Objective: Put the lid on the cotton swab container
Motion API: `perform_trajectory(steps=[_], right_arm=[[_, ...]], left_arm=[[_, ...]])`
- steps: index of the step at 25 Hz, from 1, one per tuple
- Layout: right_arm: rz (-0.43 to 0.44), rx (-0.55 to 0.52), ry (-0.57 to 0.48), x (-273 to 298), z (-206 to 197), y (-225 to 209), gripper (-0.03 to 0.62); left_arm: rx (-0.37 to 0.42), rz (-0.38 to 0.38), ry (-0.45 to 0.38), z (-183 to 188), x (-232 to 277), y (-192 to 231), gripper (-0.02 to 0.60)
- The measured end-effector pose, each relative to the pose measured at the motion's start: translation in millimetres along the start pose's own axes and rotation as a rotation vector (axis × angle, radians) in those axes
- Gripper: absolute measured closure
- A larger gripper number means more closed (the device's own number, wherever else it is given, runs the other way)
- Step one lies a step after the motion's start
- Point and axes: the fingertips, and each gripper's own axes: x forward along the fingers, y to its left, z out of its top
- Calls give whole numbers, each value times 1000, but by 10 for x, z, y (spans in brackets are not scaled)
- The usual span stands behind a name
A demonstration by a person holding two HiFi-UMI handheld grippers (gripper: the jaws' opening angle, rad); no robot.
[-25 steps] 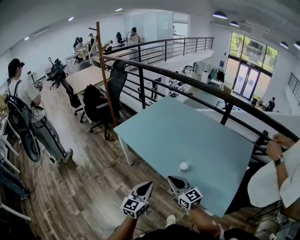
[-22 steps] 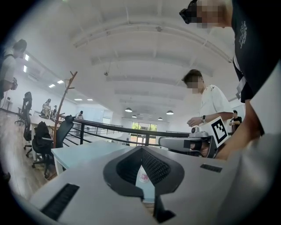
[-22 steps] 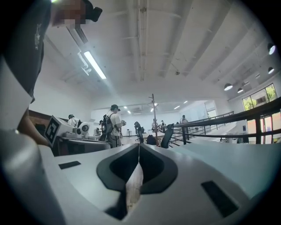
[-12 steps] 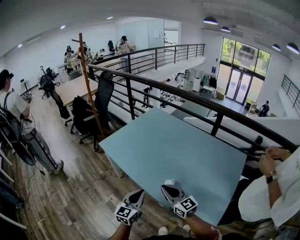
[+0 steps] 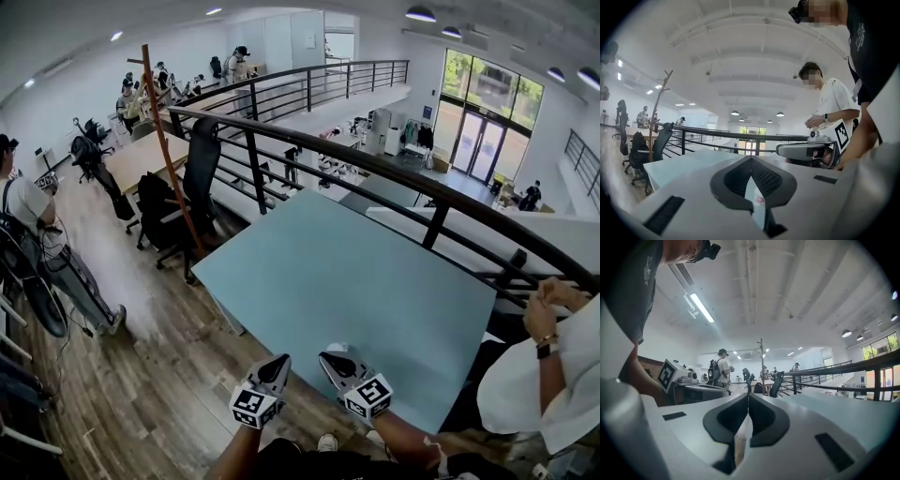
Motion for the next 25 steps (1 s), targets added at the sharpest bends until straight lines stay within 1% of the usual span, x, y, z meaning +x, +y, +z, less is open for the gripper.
perform_trajectory(steps=[3,6,9,13,17,20,22,25], right_arm=[[-37,14,-7,152,-35,-159,574],[-60,4,0,335,-81,-241,576],[-94,-20,-4,423,5,-279,574],[-172,-6,-23,536,33,-354,574],[-269,3,-41,648,76,-544,574],[-312,20,-42,738,30,-567,576],[-339,16,-54,803,17,-625,574],[-378,11,-83,918,90,-703,574]], left_arm=[[-8,-18,0,-55,149,193,569],[2,-55,8,-96,294,374,569],[13,-98,6,-12,401,463,569],[24,-146,3,48,524,638,569],[16,-186,3,88,693,818,569],[8,-218,20,30,693,909,569],[23,-257,18,13,734,936,569],[73,-324,23,83,811,983,569]])
